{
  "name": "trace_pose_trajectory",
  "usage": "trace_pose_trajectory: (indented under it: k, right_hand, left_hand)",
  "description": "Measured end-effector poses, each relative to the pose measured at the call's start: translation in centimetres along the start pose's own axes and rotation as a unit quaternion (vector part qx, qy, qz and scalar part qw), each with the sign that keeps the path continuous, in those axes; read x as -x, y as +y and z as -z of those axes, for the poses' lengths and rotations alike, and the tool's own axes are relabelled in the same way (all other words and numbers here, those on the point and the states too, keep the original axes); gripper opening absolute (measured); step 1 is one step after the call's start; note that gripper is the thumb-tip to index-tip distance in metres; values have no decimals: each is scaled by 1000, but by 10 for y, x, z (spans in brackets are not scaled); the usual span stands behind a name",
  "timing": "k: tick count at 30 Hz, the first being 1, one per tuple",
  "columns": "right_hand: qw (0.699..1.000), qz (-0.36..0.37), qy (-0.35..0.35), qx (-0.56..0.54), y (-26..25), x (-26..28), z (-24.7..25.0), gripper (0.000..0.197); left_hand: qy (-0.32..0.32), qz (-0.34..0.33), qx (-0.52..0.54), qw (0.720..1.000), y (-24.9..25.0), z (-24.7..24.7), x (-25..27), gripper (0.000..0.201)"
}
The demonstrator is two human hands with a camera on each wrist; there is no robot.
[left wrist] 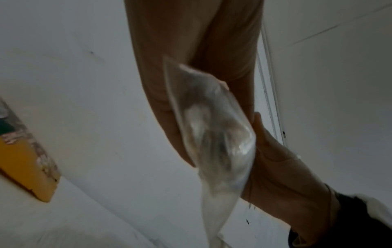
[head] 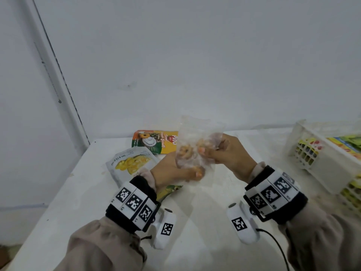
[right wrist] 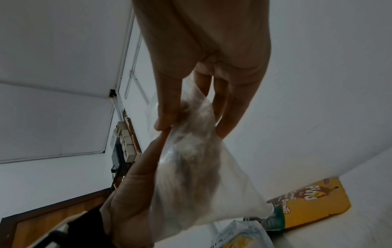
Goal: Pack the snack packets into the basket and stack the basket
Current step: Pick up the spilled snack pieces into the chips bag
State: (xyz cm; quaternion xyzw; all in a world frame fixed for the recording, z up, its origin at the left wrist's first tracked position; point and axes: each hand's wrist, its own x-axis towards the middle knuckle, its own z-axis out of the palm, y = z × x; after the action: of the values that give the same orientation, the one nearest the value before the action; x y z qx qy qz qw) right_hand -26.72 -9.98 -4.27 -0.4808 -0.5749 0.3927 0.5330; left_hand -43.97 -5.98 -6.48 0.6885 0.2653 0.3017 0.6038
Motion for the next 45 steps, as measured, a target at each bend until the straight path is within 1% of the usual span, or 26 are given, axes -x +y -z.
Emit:
trace_pose_trajectory:
  k: [1, 3, 4, 5, 7, 8, 9, 11, 12, 15, 17, 20, 22, 24, 25, 27, 30, 31, 33, 35, 38, 40, 42, 43, 45]
  right_hand:
    - [1000, 7, 8, 6, 1, 2, -2, 22]
    - [1000, 13, 18, 14, 2, 6, -6, 19]
    - [1000, 7, 9, 14, 3, 7, -6, 20]
    - [1000, -3, -8, 14, 4, 8, -7, 27]
    - [999, -12, -40, 18, 3, 10, -8, 42]
    - [999, -11, -44, 22, 3, 11, -9, 45]
    - [999, -6, -41, 26, 2, 11, -10, 46]
    - [999, 3, -27, 29, 1, 12, -13, 47]
    - [999, 5, -23, 32, 1, 11, -14, 47]
    - [998, -11, -18, 65, -1, 11, -17, 44]
    - [997, -27, -7, 74, 0, 9, -16, 37]
    - [998, -37, 20, 50, 4, 7, -15, 34]
    - [999, -39, 22, 30, 4, 7, -15, 30]
    - [999, -38, 18, 14, 5, 7, -16, 32]
    - [999, -37, 15, 5, 5, 7, -16, 35]
    - [999, -41, 10, -4, 6, 6, -15, 36]
    - [999, -40, -12, 24, 6, 4, -15, 30]
    - [999, -36, -12, 29, 6, 4, -15, 29]
    - [999, -23, 1, 22, 8, 2, -14, 35]
    - [1000, -7, 12, 18, 8, 1, -15, 39]
    - [999, 15, 26, 25, 8, 0, -15, 37]
    - [999, 23, 23, 31, 5, 0, -17, 38]
    - [998, 28, 4, 48, 4, -1, -17, 40]
    - [998, 31, -6, 60, 4, -1, -17, 41]
    - [998, 26, -18, 50, 3, -2, -16, 42]
  left_hand:
    - [16, 0, -11, 1000, -1, -1, 2, 33]
    - [37, 1, -12, 999, -2, -2, 4, 32]
    - [42, 0, -12, 999, -3, -2, 6, 32]
    - [50, -2, -15, 999, -5, -1, 6, 34]
    - [68, -1, -27, 997, -9, 1, 8, 43]
    - [76, 2, -37, 996, -11, 3, 7, 51]
    - [82, 4, -43, 996, -13, 5, 7, 54]
    - [88, 2, -28, 996, -11, 6, 9, 39]
    - [84, -1, -17, 996, -10, 7, 10, 35]
    - [70, -9, -6, 997, -7, 7, 10, 38]
    - [46, -1, 1, 999, -7, 4, 10, 38]
    - [21, 6, 23, 999, -5, -3, 11, 30]
    - [31, 15, 33, 999, -7, -6, 9, 26]
    - [63, 35, 24, 997, -9, -5, 7, 33]
    - [82, 43, 19, 995, -11, -4, 6, 32]
    - [105, 54, 16, 993, -14, 0, 4, 23]
    - [115, 53, 21, 992, -17, 3, 5, 9]
    - [122, 58, 21, 991, -17, 4, 4, 9]
    - [128, 70, 17, 989, -17, 5, 3, 18]
    - [115, 74, 21, 990, -16, 5, 3, 21]
    - [90, 67, 41, 993, -15, 6, 4, 25]
    - [73, 60, 50, 994, -16, 7, 4, 30]
    - [67, 60, 60, 994, -16, 7, 4, 33]
    - [66, 62, 62, 994, -16, 8, 4, 32]
    - [59, 71, 49, 994, -14, 7, 5, 22]
